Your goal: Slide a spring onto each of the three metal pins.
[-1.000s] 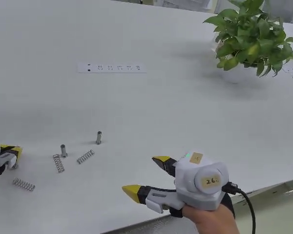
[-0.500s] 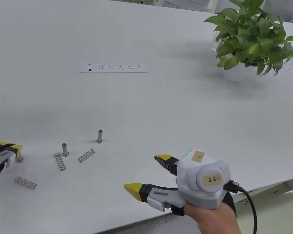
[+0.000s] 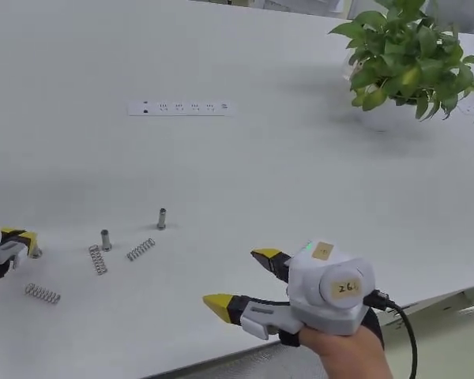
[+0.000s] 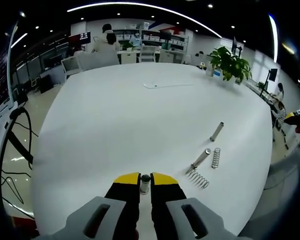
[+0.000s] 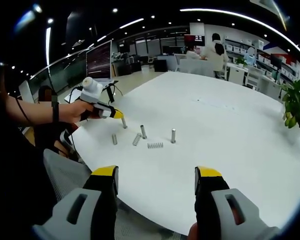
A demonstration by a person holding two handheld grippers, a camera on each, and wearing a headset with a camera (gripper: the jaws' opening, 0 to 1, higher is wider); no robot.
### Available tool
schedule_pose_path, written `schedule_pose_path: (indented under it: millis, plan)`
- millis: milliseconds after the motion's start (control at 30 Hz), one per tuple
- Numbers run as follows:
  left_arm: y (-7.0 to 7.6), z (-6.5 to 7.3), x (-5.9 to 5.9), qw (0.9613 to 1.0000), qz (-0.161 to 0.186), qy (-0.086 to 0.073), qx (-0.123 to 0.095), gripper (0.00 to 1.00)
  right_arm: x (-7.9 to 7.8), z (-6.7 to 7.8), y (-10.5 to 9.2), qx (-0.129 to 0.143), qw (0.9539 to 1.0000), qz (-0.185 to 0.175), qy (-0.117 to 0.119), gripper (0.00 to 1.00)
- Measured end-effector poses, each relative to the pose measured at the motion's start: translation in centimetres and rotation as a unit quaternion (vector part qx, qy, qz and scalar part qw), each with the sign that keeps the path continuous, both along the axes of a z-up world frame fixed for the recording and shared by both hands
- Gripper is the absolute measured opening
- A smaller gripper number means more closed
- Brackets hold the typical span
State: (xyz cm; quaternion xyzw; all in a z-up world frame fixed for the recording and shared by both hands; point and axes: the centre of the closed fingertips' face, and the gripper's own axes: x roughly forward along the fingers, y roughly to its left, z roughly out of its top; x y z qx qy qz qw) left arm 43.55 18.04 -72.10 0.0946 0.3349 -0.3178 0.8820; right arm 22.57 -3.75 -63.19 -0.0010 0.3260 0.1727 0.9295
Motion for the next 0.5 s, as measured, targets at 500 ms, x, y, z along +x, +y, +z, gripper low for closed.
schedule_pose_path:
  millis: [500]
  plan:
    - [-0.20,-0.12,0.01,0.9997,-0.022,-0.008,0.011,0.00,-0.39,-0.22,0.00,0.002,1.0000,-0.001,0.001,0.60]
